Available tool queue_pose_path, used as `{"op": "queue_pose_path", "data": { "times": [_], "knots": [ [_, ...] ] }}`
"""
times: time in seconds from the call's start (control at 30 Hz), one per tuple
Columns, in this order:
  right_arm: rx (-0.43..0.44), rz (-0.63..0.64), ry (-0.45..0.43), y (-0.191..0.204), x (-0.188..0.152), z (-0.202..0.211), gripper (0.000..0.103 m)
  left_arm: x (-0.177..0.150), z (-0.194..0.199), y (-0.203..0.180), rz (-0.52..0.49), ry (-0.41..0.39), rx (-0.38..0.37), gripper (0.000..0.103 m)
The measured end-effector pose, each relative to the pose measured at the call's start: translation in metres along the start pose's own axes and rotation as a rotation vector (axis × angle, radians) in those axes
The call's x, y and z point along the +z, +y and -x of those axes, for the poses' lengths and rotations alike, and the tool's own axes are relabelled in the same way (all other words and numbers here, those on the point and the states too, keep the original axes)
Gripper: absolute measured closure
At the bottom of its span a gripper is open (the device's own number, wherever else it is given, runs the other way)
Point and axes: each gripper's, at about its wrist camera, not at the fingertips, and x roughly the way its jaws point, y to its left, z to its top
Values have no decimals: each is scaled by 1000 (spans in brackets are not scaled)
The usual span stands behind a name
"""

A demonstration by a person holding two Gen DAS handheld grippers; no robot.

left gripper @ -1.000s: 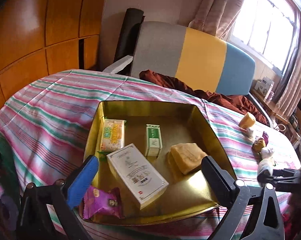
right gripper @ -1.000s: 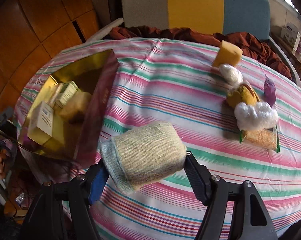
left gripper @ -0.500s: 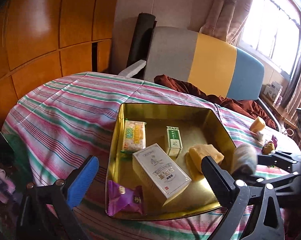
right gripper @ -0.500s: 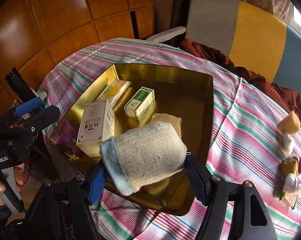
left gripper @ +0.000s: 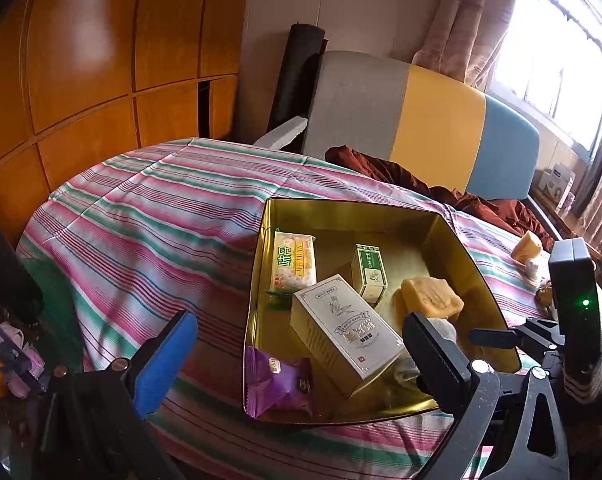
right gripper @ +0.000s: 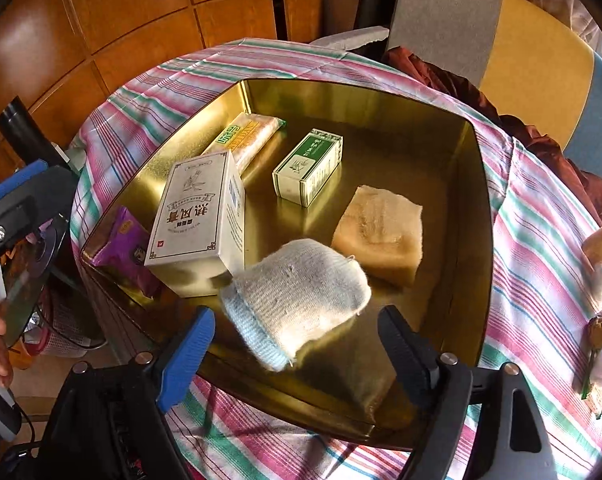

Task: Organize objects
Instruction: 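Carry the cream knit sock into the gold tray with the right tool and release, then grasp the clear plastic bag on the table with the left tool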

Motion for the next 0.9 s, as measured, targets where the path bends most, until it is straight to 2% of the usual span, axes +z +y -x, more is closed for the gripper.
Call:
{"op": "queue_pose_path", "data": {
  "times": [0.2,0.43,0.7,0.9],
  "knots": [
    [-12,-8,-50,-6,-1,20,17,0,2,-7,-18,2,-2,0],
    [-78,-39,-109,-31,-4,50,17,1,7,-18,-47,-4,-2,0],
    [-205,-185,-113,-103,-28,75,17,3,10,-34,-78,-8,-34,0],
    [-308,-324,-121,-177,-49,103,17,9,6,-47,-76,25,-111,0]
  ]
}}
